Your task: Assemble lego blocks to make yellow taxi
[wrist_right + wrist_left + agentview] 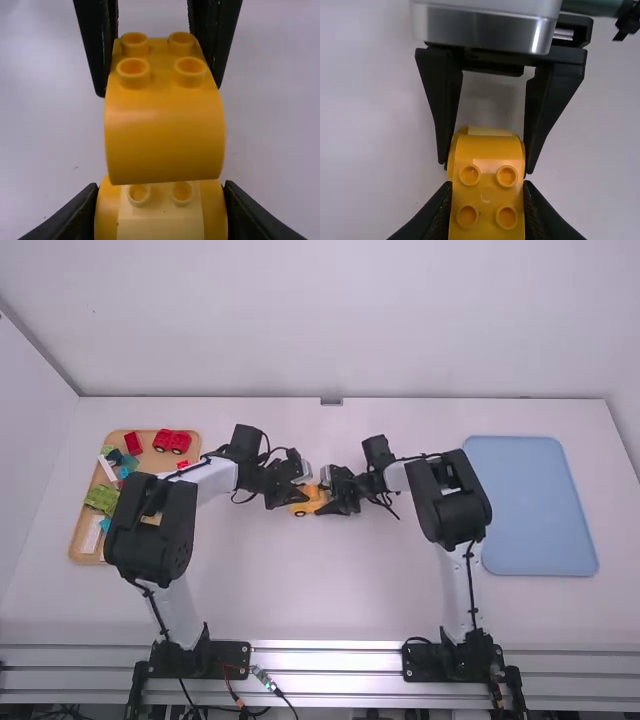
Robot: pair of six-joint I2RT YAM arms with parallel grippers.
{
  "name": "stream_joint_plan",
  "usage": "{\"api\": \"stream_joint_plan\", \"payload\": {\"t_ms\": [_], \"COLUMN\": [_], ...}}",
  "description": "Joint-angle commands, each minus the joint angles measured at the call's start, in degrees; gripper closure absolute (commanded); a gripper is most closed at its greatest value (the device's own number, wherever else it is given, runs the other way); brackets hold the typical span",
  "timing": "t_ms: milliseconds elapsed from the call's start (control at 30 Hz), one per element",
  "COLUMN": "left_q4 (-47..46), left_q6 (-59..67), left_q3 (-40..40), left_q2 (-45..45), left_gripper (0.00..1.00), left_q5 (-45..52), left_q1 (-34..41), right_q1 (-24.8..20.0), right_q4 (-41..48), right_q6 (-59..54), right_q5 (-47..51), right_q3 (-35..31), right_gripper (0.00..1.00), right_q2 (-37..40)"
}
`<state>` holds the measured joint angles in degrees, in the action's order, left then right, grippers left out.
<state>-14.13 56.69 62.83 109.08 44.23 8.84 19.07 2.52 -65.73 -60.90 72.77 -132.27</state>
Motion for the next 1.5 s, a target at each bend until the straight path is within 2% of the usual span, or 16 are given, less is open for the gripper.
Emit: {"api": "stream_joint_plan", "payload": {"t_ms": [0, 667, 967, 1133, 1467], "left_q4": [-0.70, 2.01, 3.23, 3.19, 1.16], "left_q6": [1.49, 1.81, 1.36, 1.20, -0.70], "left_q3": [-0.52, -0.87, -1.02, -0.98, 1.36], "left_q2": [0.44, 2.80, 4.64, 4.64, 4.64], "left_gripper": [0.95, 0.96, 0.98, 0.99, 0.99], "left_q5": [-0.40, 2.75, -1.62, -1.84, -8.35], "left_q1": [0.22, 0.79, 3.54, 3.19, 2.75], "right_q1": [0.02, 0.02, 0.20, -0.07, 0.15], "right_q4": [0.76, 0.96, 0.94, 0.96, 1.05], "right_q6": [0.98, 1.01, 1.01, 1.01, 1.05], "right_q5": [2.84, 2.84, 2.89, 2.91, 4.39], "right_q3": [-0.42, -0.42, -0.42, -0.42, -0.42], "right_gripper": [0.55, 0.55, 0.55, 0.55, 0.56], "right_q2": [-0.94, -0.94, -0.94, -0.94, -0.94]}}
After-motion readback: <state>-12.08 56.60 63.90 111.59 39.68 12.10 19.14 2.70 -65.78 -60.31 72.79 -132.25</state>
